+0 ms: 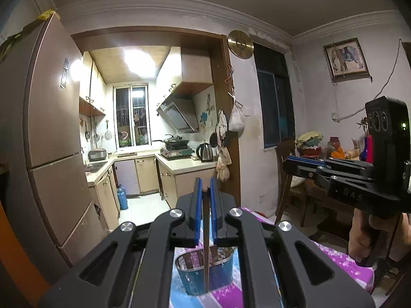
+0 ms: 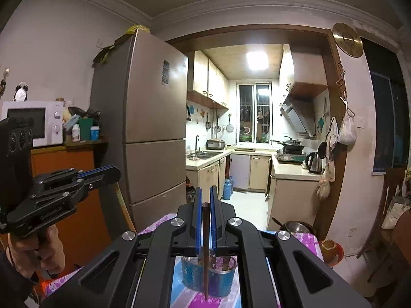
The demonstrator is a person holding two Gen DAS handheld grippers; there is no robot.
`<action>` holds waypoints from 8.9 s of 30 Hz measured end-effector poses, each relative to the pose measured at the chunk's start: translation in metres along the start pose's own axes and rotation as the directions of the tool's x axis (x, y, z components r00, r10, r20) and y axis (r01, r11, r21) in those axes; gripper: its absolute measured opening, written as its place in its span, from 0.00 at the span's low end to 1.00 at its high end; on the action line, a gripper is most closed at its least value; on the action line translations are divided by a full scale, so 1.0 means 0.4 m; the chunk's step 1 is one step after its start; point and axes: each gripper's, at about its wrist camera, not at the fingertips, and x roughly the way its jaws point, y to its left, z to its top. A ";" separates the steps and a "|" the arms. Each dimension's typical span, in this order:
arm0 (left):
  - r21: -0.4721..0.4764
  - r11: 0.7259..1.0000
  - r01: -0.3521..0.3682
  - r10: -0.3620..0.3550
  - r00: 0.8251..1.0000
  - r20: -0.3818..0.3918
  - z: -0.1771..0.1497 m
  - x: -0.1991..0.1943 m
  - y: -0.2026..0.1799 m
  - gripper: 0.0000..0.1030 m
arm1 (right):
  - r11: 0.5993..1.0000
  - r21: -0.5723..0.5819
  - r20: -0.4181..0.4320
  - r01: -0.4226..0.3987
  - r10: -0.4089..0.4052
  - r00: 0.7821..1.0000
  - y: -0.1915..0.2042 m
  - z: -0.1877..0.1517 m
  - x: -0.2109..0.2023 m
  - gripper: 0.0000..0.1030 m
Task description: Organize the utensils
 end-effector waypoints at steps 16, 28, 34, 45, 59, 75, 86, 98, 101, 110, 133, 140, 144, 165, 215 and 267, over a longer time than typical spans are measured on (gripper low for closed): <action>-0.048 0.997 -0.057 0.057 0.998 -0.009 0.021 0.218 0.080 0.05 | 0.999 0.040 -0.030 0.009 -0.008 1.000 -0.112 0.044 0.260 0.07; -0.060 0.996 -0.066 0.061 0.994 -0.086 -0.052 0.326 0.108 0.05 | 0.997 0.071 -0.098 0.003 0.004 0.995 -0.140 -0.043 0.361 0.07; -0.062 0.996 -0.068 0.062 0.993 -0.096 -0.058 0.337 0.113 0.05 | 0.997 0.072 -0.107 -0.002 0.010 0.994 -0.137 -0.055 0.377 0.07; -0.080 0.994 -0.080 0.071 0.991 -0.112 -0.073 0.357 0.122 0.32 | 0.996 0.088 -0.088 0.007 0.001 0.996 -0.142 -0.062 0.381 0.49; -0.017 0.998 -0.066 0.065 0.997 -0.045 -0.217 -0.035 0.050 0.65 | 0.996 0.089 -0.043 -0.031 0.035 0.998 -0.015 -0.289 -0.145 0.52; -0.116 0.992 -0.058 0.019 0.951 -0.310 -0.621 -0.219 -0.010 0.65 | 0.992 0.120 -0.370 -0.032 0.075 0.926 0.328 -0.841 -0.279 0.28; -0.125 0.991 -0.050 0.007 0.945 -0.328 -0.663 -0.227 -0.020 0.65 | 0.993 0.110 -0.445 -0.043 0.088 0.891 0.363 -0.888 -0.229 0.28; -0.126 0.989 -0.070 0.027 0.947 -0.319 -0.681 -0.250 -0.018 0.65 | 0.992 0.106 -0.419 -0.073 0.111 0.901 0.447 -0.892 -0.258 0.09; -0.113 0.991 -0.065 0.025 0.948 -0.318 -0.684 -0.259 -0.023 0.65 | 0.995 0.097 -0.423 -0.034 0.072 0.903 0.450 -0.895 -0.254 0.09; -0.130 0.991 -0.044 0.002 0.951 -0.310 -0.707 -0.305 -0.025 0.65 | 0.995 0.091 -0.439 0.040 0.004 0.899 0.461 -0.901 -0.241 0.10; -0.201 0.980 -0.001 -0.063 0.948 -0.312 -0.774 -0.331 0.021 0.65 | 0.981 0.060 -0.461 0.183 -0.135 0.877 0.484 -0.895 -0.199 0.14; -0.170 0.983 -0.073 0.019 0.953 -0.304 -0.788 -0.356 0.062 0.65 | 0.978 0.098 -0.462 0.186 -0.121 0.878 0.477 -0.896 -0.206 0.12; -0.163 0.984 -0.078 0.020 0.943 -0.332 -0.813 -0.376 0.096 0.65 | 0.976 0.120 -0.461 0.184 -0.110 0.881 0.472 -0.896 -0.209 0.10; -0.082 0.994 -0.072 0.031 0.909 -0.416 -0.878 -0.334 0.065 0.08 | 0.985 0.051 -0.316 0.167 -0.142 0.938 0.468 -0.808 -0.290 0.08; 0.162 0.986 -0.032 0.066 0.976 -0.210 -0.173 -0.055 0.050 0.04 | 1.000 -0.006 0.033 0.004 -0.004 0.999 0.095 -0.148 -0.142 0.07; 0.065 0.997 0.041 0.019 0.691 -0.723 -0.002 0.390 0.122 0.04 | 0.993 0.111 -0.162 0.032 -0.014 0.987 -0.136 -0.023 0.383 0.07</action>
